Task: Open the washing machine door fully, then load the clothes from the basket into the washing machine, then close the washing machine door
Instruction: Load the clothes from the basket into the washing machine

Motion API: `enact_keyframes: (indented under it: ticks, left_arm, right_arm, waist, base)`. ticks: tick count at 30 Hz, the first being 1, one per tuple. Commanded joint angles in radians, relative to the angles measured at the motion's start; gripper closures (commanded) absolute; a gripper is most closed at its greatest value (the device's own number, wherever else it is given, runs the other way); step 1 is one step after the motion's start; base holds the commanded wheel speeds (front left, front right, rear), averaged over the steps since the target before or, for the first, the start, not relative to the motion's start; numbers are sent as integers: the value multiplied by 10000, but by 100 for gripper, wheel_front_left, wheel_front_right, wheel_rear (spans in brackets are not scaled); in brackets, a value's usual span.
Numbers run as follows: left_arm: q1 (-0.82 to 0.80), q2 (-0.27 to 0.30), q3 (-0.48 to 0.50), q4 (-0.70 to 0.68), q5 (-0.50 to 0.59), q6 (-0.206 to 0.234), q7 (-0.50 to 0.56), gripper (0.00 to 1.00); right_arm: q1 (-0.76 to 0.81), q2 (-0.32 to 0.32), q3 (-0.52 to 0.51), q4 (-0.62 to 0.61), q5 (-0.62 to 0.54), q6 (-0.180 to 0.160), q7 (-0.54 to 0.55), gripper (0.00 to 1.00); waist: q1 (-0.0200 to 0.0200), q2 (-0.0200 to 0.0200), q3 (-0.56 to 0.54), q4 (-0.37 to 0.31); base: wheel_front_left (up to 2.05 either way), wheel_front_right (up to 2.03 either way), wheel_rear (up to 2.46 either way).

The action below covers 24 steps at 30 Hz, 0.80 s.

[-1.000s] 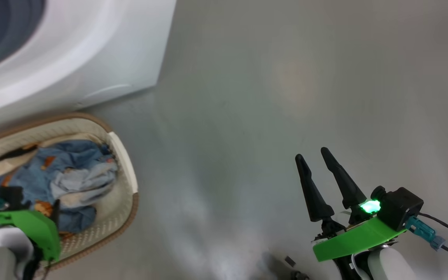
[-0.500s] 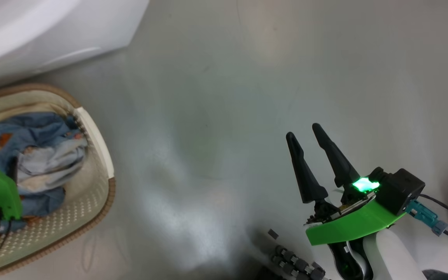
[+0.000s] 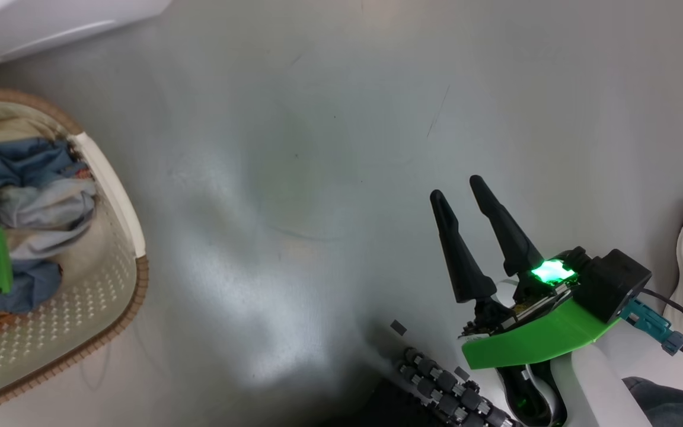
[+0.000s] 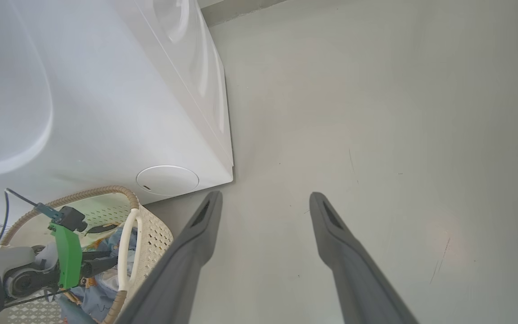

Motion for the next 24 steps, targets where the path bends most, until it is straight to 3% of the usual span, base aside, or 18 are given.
enact_keyframes:
  ticks: [1, 16, 17, 18, 20, 24]
  left_arm:
    - [17, 243, 70, 52, 141, 45, -10, 0]
    - [-911, -102, -1335, 1075, 1297, 229, -931, 0]
    - [-955, -119, -1443, 1168, 1375, 219, -983, 22]
    - [-994, -146, -1507, 1268, 1409, 213, -1032, 58]
    - [-1051, -216, -1586, 1453, 1429, 211, -1156, 100]
    - [-1019, -294, -1551, 1723, 1290, 262, -1554, 100]
  right_arm:
    - [277, -89, 107, -229, -43, 17, -118, 0]
    - [524, -89, -283, -494, -247, 17, -118, 0]
    - [541, -89, -306, -504, -255, 17, -118, 0]
    - [554, -89, -325, -510, -263, 17, -118, 0]
    - [563, -89, -351, -505, -270, 17, -118, 0]
    - [484, -89, -397, -461, -196, 17, -118, 0]
  waist:
    - [0, -1, 118, 46]
    - [0, -1, 422, 276]
    - [0, -1, 434, 284]
    - [0, -1, 441, 292]
    - [0, -1, 435, 300]
    - [0, -1, 351, 273]
  base:
    - [0, 0, 0]
    - [0, 0, 0]
    - [0, 0, 0]
    - [0, 0, 0]
    - [0, 0, 0]
    - [0, 0, 0]
